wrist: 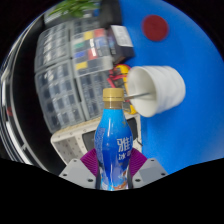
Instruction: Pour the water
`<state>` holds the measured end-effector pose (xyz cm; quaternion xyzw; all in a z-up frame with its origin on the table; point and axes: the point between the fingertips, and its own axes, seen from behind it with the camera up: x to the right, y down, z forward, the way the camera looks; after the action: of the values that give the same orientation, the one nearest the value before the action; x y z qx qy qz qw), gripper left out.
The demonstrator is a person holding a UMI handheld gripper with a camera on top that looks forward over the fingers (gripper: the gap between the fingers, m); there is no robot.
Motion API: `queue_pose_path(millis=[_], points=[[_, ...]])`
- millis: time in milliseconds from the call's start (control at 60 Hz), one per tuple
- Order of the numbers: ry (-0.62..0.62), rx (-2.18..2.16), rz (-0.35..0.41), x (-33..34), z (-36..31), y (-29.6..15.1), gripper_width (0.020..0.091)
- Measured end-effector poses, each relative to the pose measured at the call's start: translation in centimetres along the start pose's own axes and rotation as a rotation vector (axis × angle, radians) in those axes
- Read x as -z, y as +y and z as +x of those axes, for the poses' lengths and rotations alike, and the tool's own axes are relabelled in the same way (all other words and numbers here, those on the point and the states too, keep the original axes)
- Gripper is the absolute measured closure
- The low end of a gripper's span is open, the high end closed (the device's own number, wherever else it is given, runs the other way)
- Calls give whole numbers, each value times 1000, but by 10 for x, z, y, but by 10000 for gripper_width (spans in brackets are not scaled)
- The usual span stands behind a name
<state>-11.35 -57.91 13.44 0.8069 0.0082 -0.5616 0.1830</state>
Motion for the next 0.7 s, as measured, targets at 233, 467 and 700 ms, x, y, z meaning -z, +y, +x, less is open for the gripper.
queue_pose_path(millis=[233,467,700], points=[[-20,760,108,38,-70,-43,736],[-40,1328,385,81,-153,-129,718],[161,1679,414,80,-107,-218,719]])
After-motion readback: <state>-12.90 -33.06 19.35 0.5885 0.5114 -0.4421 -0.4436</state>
